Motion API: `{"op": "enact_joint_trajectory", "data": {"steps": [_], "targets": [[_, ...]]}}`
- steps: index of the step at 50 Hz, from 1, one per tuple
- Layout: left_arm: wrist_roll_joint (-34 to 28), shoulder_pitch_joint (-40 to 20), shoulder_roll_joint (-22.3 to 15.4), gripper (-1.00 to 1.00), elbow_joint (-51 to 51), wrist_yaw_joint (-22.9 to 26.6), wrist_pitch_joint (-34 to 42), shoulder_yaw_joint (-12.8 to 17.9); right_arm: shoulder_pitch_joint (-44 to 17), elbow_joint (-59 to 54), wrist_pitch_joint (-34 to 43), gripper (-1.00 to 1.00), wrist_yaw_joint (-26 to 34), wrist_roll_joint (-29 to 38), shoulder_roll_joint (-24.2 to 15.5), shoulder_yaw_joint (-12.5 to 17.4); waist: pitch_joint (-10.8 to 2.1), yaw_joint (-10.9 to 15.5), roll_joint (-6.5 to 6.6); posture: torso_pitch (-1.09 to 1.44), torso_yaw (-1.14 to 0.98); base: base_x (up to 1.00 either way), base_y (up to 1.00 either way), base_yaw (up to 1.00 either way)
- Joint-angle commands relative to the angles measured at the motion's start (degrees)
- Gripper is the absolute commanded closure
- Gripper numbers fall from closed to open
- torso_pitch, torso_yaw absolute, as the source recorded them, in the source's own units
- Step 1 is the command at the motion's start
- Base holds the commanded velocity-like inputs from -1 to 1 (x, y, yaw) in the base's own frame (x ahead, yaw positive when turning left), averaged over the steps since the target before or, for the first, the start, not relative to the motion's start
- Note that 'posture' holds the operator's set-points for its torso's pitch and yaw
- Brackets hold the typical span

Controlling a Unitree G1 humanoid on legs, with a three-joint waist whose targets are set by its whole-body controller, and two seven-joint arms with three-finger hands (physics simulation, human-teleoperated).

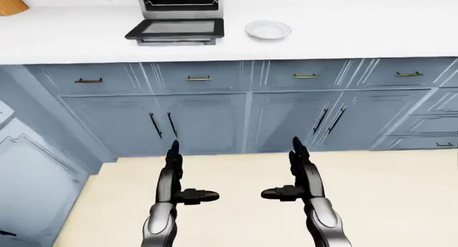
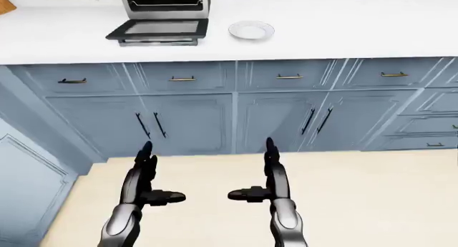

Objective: Pick the bread from the top rack and place it on the plate on the counter.

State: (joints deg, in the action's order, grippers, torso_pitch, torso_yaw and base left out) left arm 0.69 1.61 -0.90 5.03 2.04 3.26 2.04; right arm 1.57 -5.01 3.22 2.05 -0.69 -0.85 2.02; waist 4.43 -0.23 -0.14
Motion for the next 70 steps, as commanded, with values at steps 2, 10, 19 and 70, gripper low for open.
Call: {"op": "enact_joint_trajectory", "data": {"steps": [2,10,19,70], "targets": [[-0.4,-1.2,-0.6,-1.0,-8.4,0.5,-0.5,0.1,-1.3,7.2,-2.0,-1.0,-0.3,1.2,-0.4,-0.3,-2.07,0.2,-0.41,0.0,0.0,0.0,0.0,0.0],[-1.6,-3.9,-1.6,-1.0,-12.3,1.3,4.3,1.1,-7.3,8.6,2.0,-1.0,-2.6,1.7,-0.1,0.2,-4.37,0.4,-0.22,0.0,0.0,0.0,0.0,0.0],[-3.2,-11.8,-5.5,-1.0,-21.1,4.1,16.6,4.9,-15.9,17.9,12.8,-1.0,-3.1,-0.2,-1.7,1.3,-5.22,0.5,0.05,0.0,0.0,0.0,0.0,0.0],[-7.1,-45.9,-26.4,-1.0,-38.5,14.3,52.5,11.8,-43.5,39.1,41.9,-1.0,-14.4,-18.5,-12.0,7.6,-1.32,-0.3,2.94,0.0,0.0,0.41,0.08,0.0]]}}
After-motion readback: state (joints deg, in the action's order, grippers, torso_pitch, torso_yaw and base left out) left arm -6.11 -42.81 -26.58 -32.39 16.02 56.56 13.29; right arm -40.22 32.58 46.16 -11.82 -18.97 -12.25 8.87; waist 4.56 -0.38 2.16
